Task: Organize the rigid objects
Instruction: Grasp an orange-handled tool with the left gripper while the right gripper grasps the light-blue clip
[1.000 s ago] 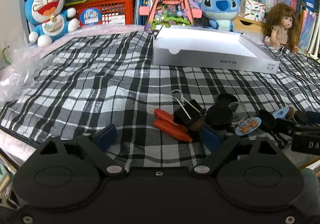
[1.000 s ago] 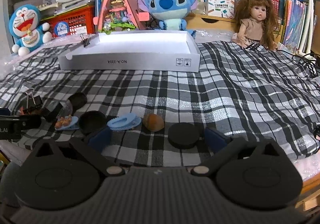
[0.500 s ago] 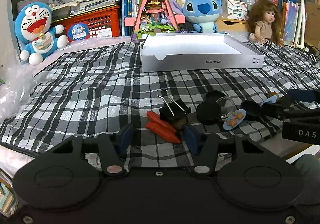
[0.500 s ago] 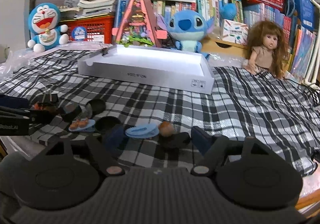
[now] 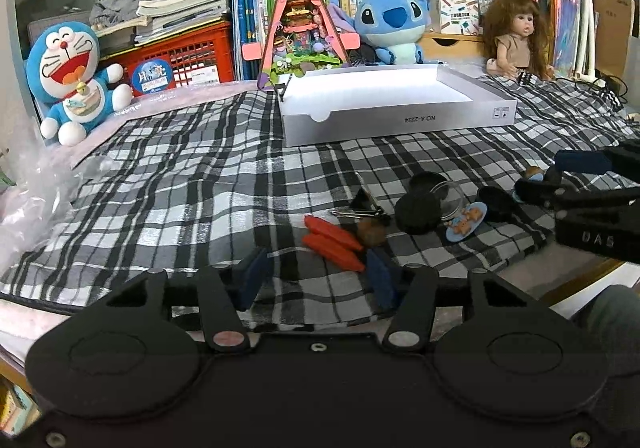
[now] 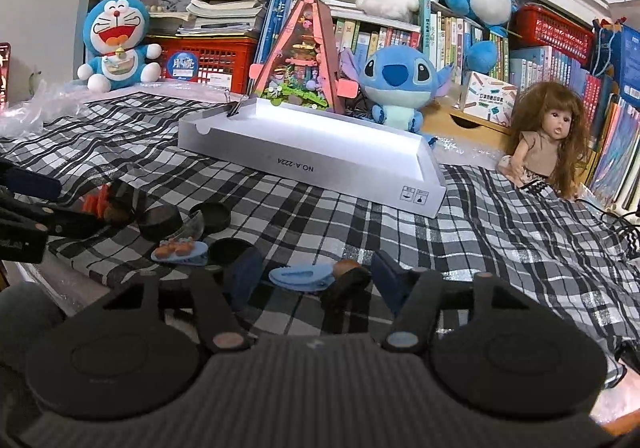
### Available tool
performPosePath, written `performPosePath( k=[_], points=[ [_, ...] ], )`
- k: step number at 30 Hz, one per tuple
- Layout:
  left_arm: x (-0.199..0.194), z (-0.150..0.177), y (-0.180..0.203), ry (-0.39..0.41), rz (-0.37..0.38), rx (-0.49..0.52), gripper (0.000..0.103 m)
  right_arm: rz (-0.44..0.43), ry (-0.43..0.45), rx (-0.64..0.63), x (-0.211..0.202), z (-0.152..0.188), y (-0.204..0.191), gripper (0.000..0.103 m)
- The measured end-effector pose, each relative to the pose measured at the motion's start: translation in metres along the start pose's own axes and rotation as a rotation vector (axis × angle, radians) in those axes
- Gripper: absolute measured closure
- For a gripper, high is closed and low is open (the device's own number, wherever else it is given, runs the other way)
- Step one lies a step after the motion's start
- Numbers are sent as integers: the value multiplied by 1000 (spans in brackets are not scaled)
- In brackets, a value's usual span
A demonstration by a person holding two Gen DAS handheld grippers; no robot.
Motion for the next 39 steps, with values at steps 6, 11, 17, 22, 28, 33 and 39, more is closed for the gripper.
performPosePath(
  k=[6,11,17,22,28,33,39],
  points=[
    [0,2,-5,-5,-16,-7,49,38,-25,36,0,4,10,46],
    [3,2,-3,-6,-21,-2,49,83,-44,70,-2,7,21,46],
    [8,2,-2,-19,-54,-8,56,42,-19,37,-11,3,11,50],
    [8,2,-13,-24,-76,-36,56,18,-34,6,-5,5,-1,51],
    [12,3,-26,-29,-108,-84,57,-12,-57,27,5,5,-2,51],
    [17,0,-37,-31,-167,-105,57,-17,-65,26,10,5,-2,51],
    [21,-2,-48,-31,-189,-162,57,-21,-65,25,11,5,-3,51]
  ],
)
Point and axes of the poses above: each gripper's, at about its wrist camera, not at the fingertips, and x roughly the way its jaws point, y to its right, z to its underside, the point moved 4 cm from there along x, roughly the way its jaws point, and after that the axes turned 2 degrees about -z, right-handed, at the moved point
